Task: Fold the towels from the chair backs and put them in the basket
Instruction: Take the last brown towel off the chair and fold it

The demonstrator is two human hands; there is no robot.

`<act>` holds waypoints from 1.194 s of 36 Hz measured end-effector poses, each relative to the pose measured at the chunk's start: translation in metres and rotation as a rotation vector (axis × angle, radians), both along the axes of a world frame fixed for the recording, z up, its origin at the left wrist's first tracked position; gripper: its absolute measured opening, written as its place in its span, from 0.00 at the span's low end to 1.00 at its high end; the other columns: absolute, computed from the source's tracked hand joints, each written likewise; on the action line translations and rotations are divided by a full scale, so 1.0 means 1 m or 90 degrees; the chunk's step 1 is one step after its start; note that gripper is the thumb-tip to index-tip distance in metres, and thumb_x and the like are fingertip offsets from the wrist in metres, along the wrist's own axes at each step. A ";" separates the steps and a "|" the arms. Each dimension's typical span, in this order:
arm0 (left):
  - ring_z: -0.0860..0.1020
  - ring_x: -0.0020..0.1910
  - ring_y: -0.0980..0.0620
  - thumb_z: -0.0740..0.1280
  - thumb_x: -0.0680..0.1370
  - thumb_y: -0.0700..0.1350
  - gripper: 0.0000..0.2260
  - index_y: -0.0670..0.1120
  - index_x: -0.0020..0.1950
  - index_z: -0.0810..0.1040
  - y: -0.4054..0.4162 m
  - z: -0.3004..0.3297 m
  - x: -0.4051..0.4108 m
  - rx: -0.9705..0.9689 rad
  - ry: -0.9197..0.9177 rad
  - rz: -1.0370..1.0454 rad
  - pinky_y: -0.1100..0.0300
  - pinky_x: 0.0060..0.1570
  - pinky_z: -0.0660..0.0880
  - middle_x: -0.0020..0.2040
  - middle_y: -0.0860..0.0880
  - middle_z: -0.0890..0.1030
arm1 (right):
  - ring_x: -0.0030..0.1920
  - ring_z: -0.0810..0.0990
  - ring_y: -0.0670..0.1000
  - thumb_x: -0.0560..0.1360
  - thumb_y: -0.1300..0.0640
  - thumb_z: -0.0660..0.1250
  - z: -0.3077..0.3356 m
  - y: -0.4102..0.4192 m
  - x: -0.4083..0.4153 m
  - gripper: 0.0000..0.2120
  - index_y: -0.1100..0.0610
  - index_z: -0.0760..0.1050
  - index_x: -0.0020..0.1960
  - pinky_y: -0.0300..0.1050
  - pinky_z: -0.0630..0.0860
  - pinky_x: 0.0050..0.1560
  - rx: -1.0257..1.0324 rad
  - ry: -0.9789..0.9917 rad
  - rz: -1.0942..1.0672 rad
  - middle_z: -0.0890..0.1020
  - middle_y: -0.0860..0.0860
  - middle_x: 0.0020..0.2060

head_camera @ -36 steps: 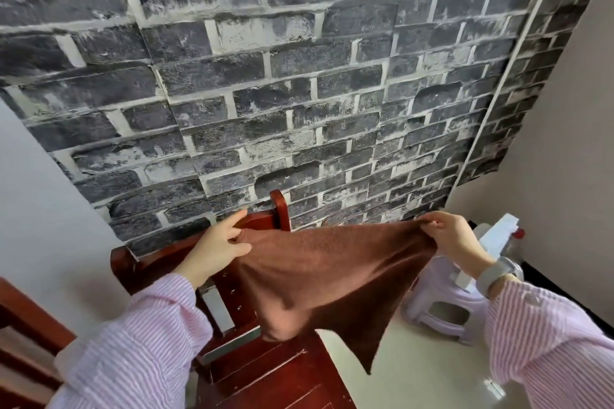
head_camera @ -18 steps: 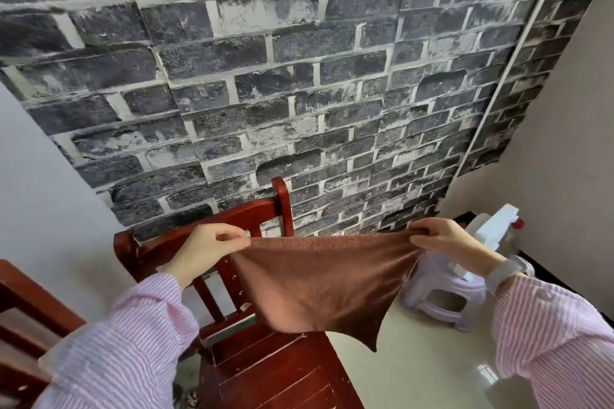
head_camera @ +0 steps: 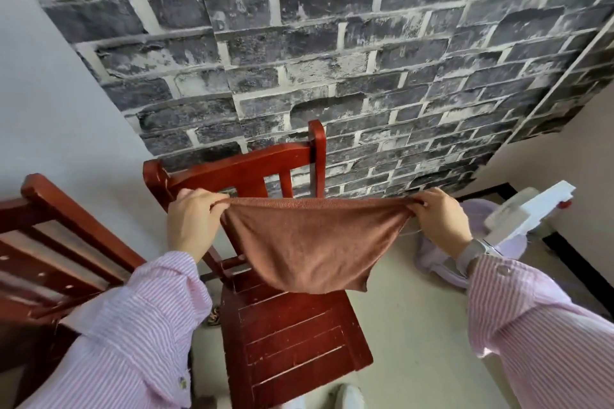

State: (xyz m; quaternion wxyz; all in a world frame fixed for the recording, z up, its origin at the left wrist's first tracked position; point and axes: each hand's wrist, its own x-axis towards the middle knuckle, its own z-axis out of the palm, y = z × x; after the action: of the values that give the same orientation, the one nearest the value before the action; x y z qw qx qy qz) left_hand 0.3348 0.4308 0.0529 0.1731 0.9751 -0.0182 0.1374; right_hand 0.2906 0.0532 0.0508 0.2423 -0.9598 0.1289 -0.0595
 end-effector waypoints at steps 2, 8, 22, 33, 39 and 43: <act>0.73 0.49 0.44 0.67 0.75 0.43 0.07 0.45 0.50 0.83 0.007 -0.004 -0.003 -0.015 -0.043 0.019 0.51 0.48 0.69 0.46 0.46 0.83 | 0.51 0.77 0.59 0.76 0.60 0.62 -0.005 0.010 0.005 0.11 0.58 0.79 0.55 0.49 0.72 0.51 0.014 -0.038 -0.007 0.80 0.57 0.52; 0.73 0.45 0.45 0.71 0.72 0.39 0.06 0.41 0.48 0.83 0.034 -0.043 -0.046 -0.021 -0.128 0.000 0.55 0.48 0.67 0.43 0.44 0.83 | 0.46 0.78 0.61 0.74 0.65 0.60 -0.047 0.031 -0.018 0.09 0.65 0.77 0.51 0.48 0.71 0.47 0.040 -0.116 0.037 0.79 0.61 0.46; 0.73 0.43 0.48 0.72 0.67 0.35 0.07 0.42 0.44 0.84 0.077 -0.250 -0.173 -0.042 0.191 -0.053 0.56 0.44 0.69 0.40 0.46 0.82 | 0.44 0.78 0.59 0.73 0.63 0.67 -0.239 0.062 -0.149 0.09 0.57 0.81 0.52 0.49 0.74 0.45 0.081 0.319 0.047 0.78 0.56 0.46; 0.77 0.46 0.42 0.62 0.67 0.40 0.12 0.47 0.43 0.84 0.086 -0.356 -0.225 0.072 0.567 -0.167 0.54 0.47 0.74 0.43 0.47 0.84 | 0.55 0.76 0.60 0.75 0.64 0.59 -0.341 0.080 -0.214 0.14 0.56 0.78 0.57 0.46 0.70 0.54 0.044 0.673 0.089 0.77 0.59 0.52; 0.71 0.60 0.46 0.64 0.71 0.41 0.17 0.48 0.59 0.78 0.075 -0.386 -0.195 0.066 0.640 -0.185 0.53 0.59 0.67 0.60 0.49 0.76 | 0.62 0.72 0.54 0.73 0.65 0.56 -0.367 0.089 -0.198 0.22 0.51 0.72 0.64 0.45 0.69 0.63 0.036 0.803 0.133 0.73 0.54 0.62; 0.73 0.57 0.42 0.63 0.74 0.40 0.14 0.43 0.59 0.76 0.058 -0.401 -0.149 -0.002 0.498 -0.103 0.49 0.57 0.71 0.59 0.45 0.75 | 0.57 0.76 0.62 0.74 0.64 0.56 -0.392 0.094 -0.155 0.17 0.57 0.76 0.59 0.51 0.73 0.57 0.038 0.634 0.076 0.76 0.61 0.58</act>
State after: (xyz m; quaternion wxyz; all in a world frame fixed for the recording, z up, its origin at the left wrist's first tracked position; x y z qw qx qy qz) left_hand 0.1856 0.4889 -0.3478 0.1785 0.9491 -0.0278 -0.2581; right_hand 0.1353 0.1471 -0.3413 0.1819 -0.8700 0.1756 0.4232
